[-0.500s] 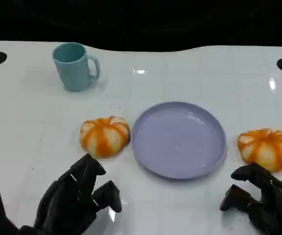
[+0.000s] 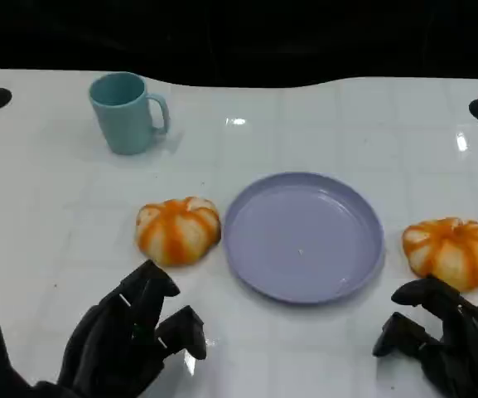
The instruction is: Grasp the bread from the table and place it into the plate.
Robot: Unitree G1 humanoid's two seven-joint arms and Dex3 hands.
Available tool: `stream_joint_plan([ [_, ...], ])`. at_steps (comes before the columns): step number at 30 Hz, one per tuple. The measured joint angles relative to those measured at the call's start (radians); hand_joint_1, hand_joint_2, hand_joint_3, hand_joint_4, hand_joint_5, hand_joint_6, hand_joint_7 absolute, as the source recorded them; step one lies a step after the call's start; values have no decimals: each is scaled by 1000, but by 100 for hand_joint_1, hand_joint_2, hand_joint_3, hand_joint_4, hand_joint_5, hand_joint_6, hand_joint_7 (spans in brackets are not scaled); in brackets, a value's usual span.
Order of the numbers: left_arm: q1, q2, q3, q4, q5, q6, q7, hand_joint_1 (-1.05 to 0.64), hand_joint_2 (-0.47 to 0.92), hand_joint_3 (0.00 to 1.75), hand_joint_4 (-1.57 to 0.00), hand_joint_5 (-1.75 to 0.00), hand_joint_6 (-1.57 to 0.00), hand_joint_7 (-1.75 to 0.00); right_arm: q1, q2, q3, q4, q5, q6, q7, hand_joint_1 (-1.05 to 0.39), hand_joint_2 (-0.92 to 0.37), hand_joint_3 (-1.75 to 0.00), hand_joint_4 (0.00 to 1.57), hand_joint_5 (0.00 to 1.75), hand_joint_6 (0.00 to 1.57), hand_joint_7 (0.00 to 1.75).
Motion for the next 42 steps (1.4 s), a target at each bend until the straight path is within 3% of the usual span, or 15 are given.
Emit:
stream_joint_plan([
  [8, -12, 2, 2, 5, 0, 0, -7, -58, 92, 38, -71, -175, -47, -168, -3, 0, 1, 2, -2, 0, -6, -51, -92, -22, 68, 149, 61, 117],
  [14, -64, 68, -27, 14, 103, -83, -40, -59, 92, 28, -55, -162, -58, -105, -17, 2, -1, 19, -2, -6, -12, -51, -92, -20, 71, 146, 63, 114],
  [15, -74, 78, -34, 14, 126, -104, -42, -57, 92, 24, -55, -152, -61, -89, -18, 2, -1, 21, -2, -12, -15, -51, -92, -20, 70, 146, 63, 114],
  [16, -83, 84, -39, 14, 146, -122, -42, -54, 92, 22, -54, -132, -62, -59, -18, 3, -1, 24, -2, -16, -15, -51, -92, -20, 71, 146, 63, 114],
  [17, -92, 90, -47, 14, 179, -148, -41, -54, 92, 22, -55, -124, -64, -47, -20, 3, -1, 26, -2, -18, -15, -51, -92, -20, 71, 146, 63, 114],
  [18, -99, 98, -59, 14, 215, -176, -40, -53, 92, 21, -55, -120, -65, -41, -21, 3, -1, 28, -2, -21, -15, -51, -92, -20, 71, 146, 63, 114],
  [19, -106, 104, -68, 13, 245, -203, -38, -48, 92, 23, -46, -108, -54, -28, -22, 3, -1, 31, -2, -24, -15, -52, -92, -21, 71, 146, 63, 114],
  [22, -137, 141, -110, 21, 410, -358, -4, -44, 92, 19, -38, -84, -48, -13, -23, 3, -1, 32, -3, -28, -18, -52, -92, -22, 70, 147, 63, 116],
  [26, -201, 195, -149, 53, 605, -514, 74, -46, 92, 16, -31, -76, -46, -8, -24, 3, 0, 32, -2, -29, -25, -51, -92, -22, 70, 147, 62, 117],
  [32, -231, 224, -176, 86, 704, -584, 135, -46, 91, 13, -27, -72, -46, -6, -25, 3, 1, 32, -3, -33, -28, -51, -92, -23, 70, 147, 61, 117],
  [34, -236, 237, -190, 88, 770, -590, 171, -44, 90, 4, -21, -55, -40, -2, -25, 3, 1, 32, -2, -33, -28, -51, -92, -23, 69, 147, 61, 116],
  [37, -276, 289, -240, 87, 1035, -591, 293, -44, 90, 1, -20, -48, -38, 0, -25, 5, 4, 33, -2, -33, -26, -51, -92, -23, 69, 147, 61, 115],
  [40, -327, 358, -302, 76, 1278, -589, 397, -48, 90, 1, -4, -37, -27, 0, -25, 5, 3, 34, -1, -33, -21, -52, -92, -22, 70, 146, 62, 115],
  [42, -363, 394, -339, 59, 1372, -567, 399, -52, 89, 0, -1, -15, -14, 0, -24, 5, 3, 33, 0, -32, -21, -53, -92, -22, 69, 146, 62, 115],
])
